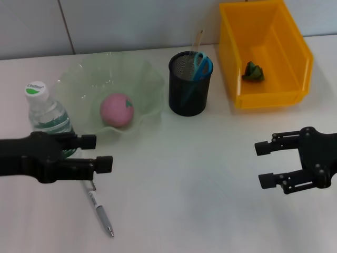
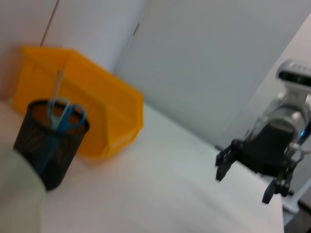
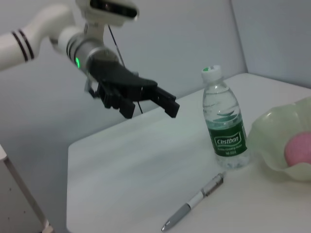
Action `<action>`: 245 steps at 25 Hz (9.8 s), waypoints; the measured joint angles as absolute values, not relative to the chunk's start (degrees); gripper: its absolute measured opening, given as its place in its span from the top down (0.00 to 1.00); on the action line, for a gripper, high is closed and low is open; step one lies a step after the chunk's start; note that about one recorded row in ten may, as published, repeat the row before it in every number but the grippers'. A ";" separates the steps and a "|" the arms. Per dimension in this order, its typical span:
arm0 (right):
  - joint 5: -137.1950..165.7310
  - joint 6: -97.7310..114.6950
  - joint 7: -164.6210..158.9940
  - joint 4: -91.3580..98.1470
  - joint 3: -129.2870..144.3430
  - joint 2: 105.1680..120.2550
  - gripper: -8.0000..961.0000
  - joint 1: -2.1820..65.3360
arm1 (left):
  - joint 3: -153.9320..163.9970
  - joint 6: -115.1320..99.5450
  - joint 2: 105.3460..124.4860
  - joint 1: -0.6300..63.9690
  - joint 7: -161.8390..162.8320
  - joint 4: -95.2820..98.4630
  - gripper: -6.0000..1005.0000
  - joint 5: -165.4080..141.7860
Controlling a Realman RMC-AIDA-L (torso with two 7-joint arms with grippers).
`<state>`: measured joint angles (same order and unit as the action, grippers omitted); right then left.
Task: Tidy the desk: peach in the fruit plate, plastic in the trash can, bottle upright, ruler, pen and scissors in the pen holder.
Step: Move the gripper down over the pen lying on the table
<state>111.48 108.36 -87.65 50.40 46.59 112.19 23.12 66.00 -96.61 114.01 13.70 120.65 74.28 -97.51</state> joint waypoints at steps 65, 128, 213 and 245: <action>120.93 108.08 -103.39 52.01 44.99 110.78 0.20 30.91 | 87.47 -110.34 118.86 48.77 90.02 83.45 0.14 -141.44; 125.89 108.41 -111.84 46.47 44.52 109.52 0.20 35.66 | 97.06 -102.45 118.83 45.90 70.38 76.64 0.15 -146.59; 126.48 108.33 -112.67 44.47 44.82 109.65 0.20 36.03 | 105.82 -89.20 118.99 44.53 63.21 65.50 0.70 -150.15; 126.47 108.64 -113.37 44.47 45.46 109.33 0.20 36.55 | 106.44 -89.29 118.98 43.68 64.31 68.22 0.99 -150.99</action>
<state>126.47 108.64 -113.37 44.47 45.47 109.33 36.55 106.44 -89.29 118.98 43.68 64.31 68.22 -150.99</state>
